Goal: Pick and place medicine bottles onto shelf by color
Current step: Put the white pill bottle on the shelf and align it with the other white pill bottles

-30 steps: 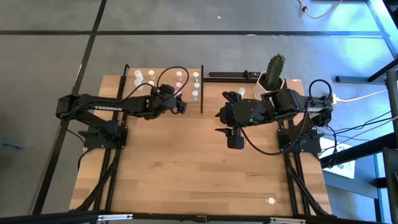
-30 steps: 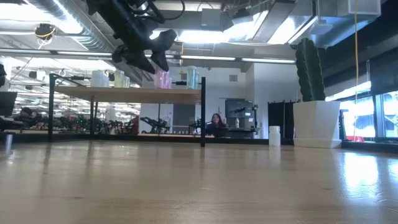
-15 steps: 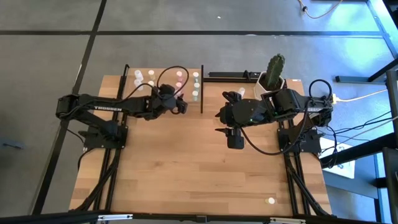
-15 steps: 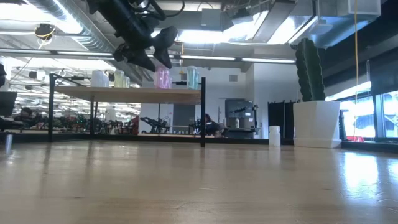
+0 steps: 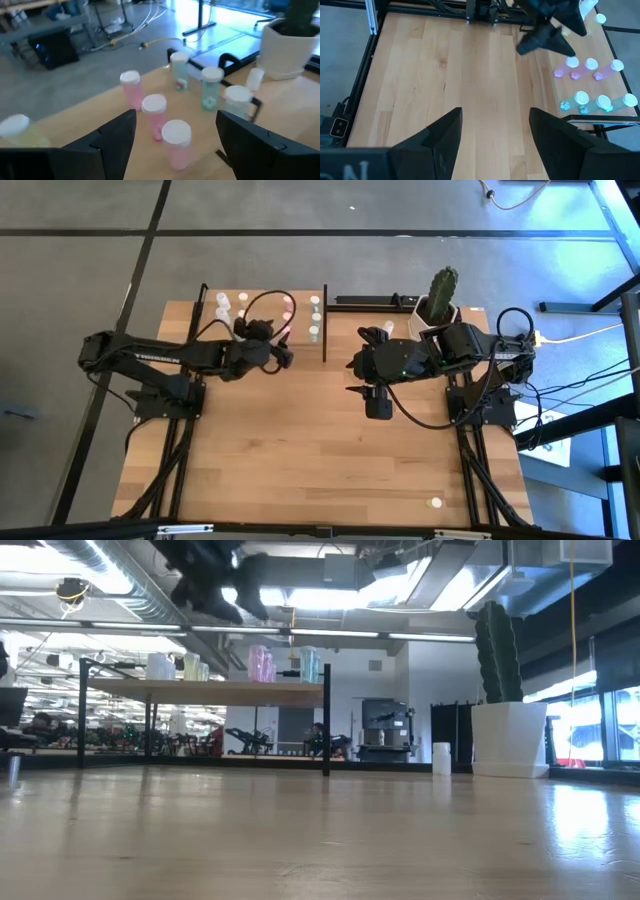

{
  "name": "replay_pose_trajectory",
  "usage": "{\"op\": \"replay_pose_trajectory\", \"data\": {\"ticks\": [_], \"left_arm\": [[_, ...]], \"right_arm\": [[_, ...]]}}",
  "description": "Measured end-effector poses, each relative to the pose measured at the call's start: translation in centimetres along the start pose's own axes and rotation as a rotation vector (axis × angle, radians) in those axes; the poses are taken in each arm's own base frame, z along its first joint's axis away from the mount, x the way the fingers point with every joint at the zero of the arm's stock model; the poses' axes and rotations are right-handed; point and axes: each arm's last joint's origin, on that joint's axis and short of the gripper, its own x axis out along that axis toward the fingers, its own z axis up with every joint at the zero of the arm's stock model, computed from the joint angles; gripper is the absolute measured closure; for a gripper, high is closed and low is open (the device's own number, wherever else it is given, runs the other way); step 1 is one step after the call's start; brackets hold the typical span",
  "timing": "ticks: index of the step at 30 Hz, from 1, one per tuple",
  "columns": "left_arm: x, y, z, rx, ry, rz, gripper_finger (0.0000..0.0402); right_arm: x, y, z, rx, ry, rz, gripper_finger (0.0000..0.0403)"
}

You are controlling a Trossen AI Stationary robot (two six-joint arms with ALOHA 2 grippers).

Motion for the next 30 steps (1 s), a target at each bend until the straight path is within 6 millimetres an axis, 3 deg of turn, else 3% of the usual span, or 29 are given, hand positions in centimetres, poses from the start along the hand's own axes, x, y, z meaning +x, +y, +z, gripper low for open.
{"op": "replay_pose_trajectory", "data": {"ticks": [9,17,22,30], "left_arm": [[-6.1,-0.3,1.1,0.141,-0.091,-0.242,0.0134],[-11.6,-0.8,0.4,0.35,-0.146,-0.578,0.0134],[-13.9,-1.2,-1.3,0.468,-0.088,-0.787,0.0134],[-15.9,-1.0,-3.3,0.418,0.073,-0.88,0.0134]], "right_arm": [[0.0,0.0,0.0,-0.002,0.0,0.0,0.017],[0.0,0.0,0.0,0.0,0.0,0.0,0.017],[0.0,0.0,0.0,0.0,0.0,0.0,0.017],[0.0,0.0,0.1,0.0,-0.01,0.001,0.017]]}}
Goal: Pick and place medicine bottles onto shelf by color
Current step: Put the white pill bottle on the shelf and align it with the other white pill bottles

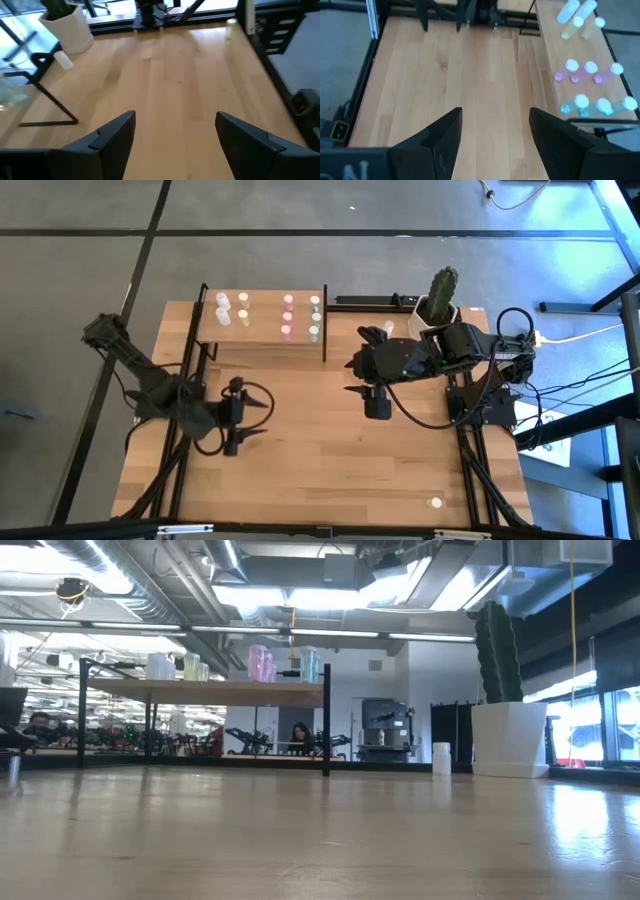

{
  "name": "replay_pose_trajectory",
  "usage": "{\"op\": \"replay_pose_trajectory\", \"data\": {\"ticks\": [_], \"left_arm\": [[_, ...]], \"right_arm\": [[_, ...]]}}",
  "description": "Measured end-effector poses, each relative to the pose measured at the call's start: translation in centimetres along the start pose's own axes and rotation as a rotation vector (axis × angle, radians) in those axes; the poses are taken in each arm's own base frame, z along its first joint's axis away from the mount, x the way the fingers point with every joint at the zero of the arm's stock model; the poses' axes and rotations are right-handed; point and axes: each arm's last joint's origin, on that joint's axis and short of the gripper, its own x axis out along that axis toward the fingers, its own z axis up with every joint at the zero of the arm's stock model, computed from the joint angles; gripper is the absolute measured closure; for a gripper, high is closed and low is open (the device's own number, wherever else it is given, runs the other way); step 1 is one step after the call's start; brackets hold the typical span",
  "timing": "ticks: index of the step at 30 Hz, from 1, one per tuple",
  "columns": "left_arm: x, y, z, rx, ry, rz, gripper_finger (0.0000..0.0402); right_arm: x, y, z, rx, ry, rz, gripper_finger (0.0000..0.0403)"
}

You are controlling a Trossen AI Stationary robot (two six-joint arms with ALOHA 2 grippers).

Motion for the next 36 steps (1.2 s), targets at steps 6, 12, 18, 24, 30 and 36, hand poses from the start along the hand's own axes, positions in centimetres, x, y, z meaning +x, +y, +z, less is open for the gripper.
{"op": "replay_pose_trajectory", "data": {"ticks": [6,12,18,24,30,36], "left_arm": [[-0.6,-0.8,-0.2,-0.017,-0.006,-0.035,0.0134],[-0.8,-1.0,-0.3,-0.026,-0.013,-0.028,0.0134],[-0.8,-1.0,-0.4,-0.019,-0.006,-0.027,0.0134],[-0.8,-1.0,-0.4,-0.018,-0.004,-0.025,0.0134],[-0.8,-0.9,-0.4,-0.016,-0.003,-0.025,0.0134],[-0.8,-0.9,-0.5,-0.009,0.005,-0.022,0.0134]], "right_arm": [[0.0,0.0,0.6,0.044,-0.055,0.005,0.017],[-0.1,0.5,-0.4,0.058,0.046,0.105,0.017],[-1.0,3.0,-1.8,0.025,0.157,0.176,0.017],[-1.5,3.1,-3.3,0.157,0.262,-0.039,0.017],[-1.4,1.8,-3.1,0.377,0.243,-0.093,0.017],[-0.3,-2.6,-2.7,0.442,0.24,-0.211,0.017]]}}
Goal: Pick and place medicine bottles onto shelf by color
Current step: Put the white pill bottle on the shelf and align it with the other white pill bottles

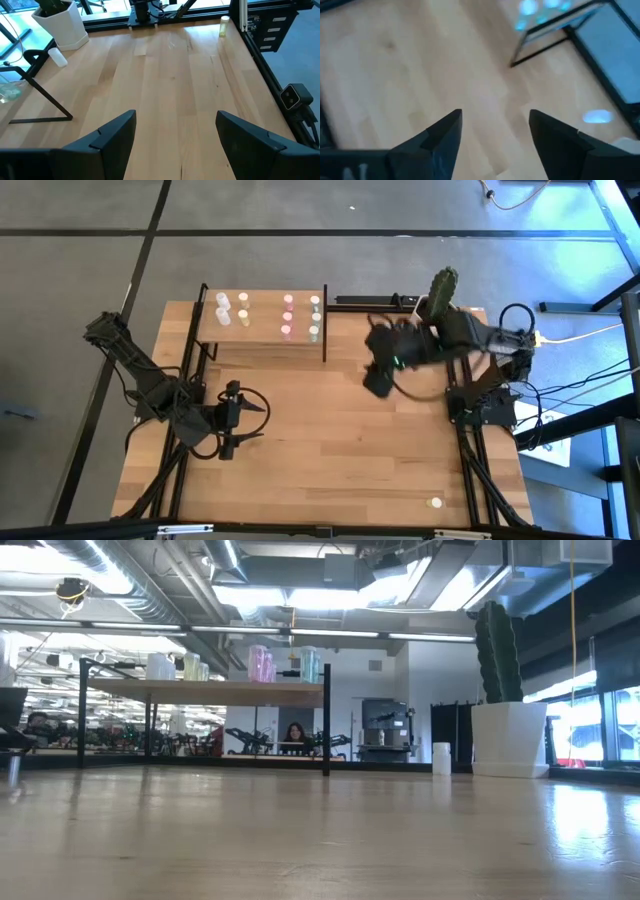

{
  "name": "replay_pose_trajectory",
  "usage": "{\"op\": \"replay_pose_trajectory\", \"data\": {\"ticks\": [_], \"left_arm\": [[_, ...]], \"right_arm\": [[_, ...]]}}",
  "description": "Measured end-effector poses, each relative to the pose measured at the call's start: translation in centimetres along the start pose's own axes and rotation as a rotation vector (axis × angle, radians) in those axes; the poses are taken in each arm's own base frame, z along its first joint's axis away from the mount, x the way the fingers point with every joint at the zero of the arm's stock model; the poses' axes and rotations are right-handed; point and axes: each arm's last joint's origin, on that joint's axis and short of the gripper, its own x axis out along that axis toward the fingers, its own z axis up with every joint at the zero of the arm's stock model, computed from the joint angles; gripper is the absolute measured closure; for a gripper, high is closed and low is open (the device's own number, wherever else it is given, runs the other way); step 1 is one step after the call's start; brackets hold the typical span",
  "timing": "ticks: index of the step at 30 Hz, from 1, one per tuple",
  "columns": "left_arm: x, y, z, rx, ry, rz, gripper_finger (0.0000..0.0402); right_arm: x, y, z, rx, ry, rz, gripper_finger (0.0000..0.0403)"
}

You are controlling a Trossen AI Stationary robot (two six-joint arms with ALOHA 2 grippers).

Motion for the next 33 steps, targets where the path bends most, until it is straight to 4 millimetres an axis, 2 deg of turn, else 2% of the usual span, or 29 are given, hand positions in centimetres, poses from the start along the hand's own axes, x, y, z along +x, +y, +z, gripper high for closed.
{"op": "replay_pose_trajectory", "data": {"ticks": [4,9,13,18,25,29,33], "left_arm": [[0.0,0.0,0.0,-0.001,0.0,0.001,0.0134],[0.0,0.1,0.1,-0.002,-0.018,0.047,0.0134],[0.0,0.5,0.2,-0.003,-0.058,0.151,0.0134],[-0.1,0.7,0.3,-0.01,-0.09,0.232,0.0134],[-0.1,0.8,0.3,-0.103,-0.112,0.252,0.0134],[-0.1,0.8,0.3,-0.109,-0.119,0.267,0.0134],[0.0,1.0,0.4,-0.138,-0.135,0.303,0.0134]], "right_arm": [[1.3,-3.7,1.9,0.039,0.025,-0.041,0.017],[3.5,-9.8,4.0,0.205,0.075,-0.11,0.017],[5.9,-14.4,3.9,0.314,0.172,-0.18,0.017],[10.4,-19.0,2.7,0.334,0.296,-0.235,0.017],[16.4,-23.0,0.6,0.353,0.298,-0.221,0.017],[18.6,-24.7,-1.1,0.413,0.307,-0.241,0.017],[20.3,-25.5,-2.7,0.442,0.327,-0.253,0.017]]}}
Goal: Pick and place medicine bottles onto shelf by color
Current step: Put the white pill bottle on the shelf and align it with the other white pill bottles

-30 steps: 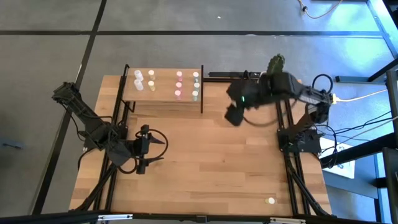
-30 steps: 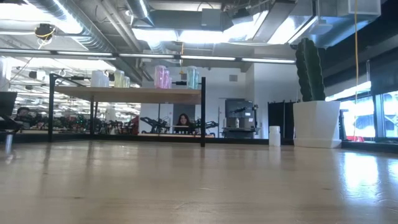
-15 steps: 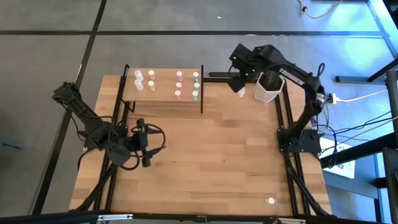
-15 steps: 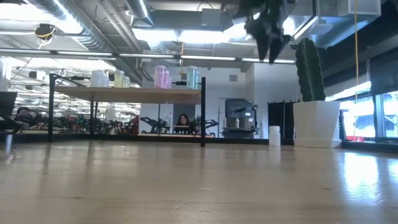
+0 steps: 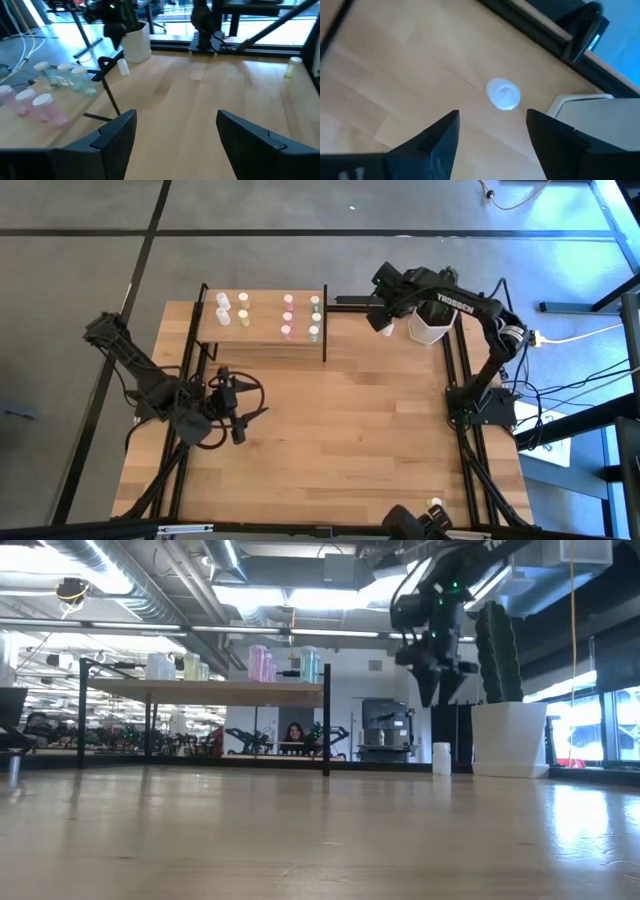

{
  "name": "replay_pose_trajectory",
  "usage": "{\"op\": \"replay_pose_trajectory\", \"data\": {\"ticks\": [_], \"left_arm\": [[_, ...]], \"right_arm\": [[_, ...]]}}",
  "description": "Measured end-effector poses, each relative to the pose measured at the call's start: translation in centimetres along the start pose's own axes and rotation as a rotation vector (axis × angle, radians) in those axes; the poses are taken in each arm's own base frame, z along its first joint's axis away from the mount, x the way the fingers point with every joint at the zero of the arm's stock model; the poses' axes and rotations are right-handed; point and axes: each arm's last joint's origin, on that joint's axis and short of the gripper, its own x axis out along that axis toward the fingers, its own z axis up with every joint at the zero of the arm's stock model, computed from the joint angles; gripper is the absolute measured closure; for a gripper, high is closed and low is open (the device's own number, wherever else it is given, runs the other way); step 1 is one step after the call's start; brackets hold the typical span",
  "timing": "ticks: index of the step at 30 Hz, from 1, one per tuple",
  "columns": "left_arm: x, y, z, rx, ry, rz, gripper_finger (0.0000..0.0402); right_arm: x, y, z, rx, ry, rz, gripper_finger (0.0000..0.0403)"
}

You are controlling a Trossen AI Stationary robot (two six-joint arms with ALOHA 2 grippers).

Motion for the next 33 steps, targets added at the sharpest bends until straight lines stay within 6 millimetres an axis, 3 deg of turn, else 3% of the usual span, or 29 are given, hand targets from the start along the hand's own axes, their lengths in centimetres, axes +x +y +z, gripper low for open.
{"op": "replay_pose_trajectory", "data": {"ticks": [13,33], "left_arm": [[1.0,0.8,0.2,-0.026,0.018,0.056,0.0134],[1.1,0.9,0.1,-0.018,0.023,0.06,0.0134]], "right_arm": [[3.7,-0.4,-1.2,0.018,-0.01,0.002,0.017],[5.6,-1.3,-1.6,-0.105,-0.052,-0.045,0.017]]}}
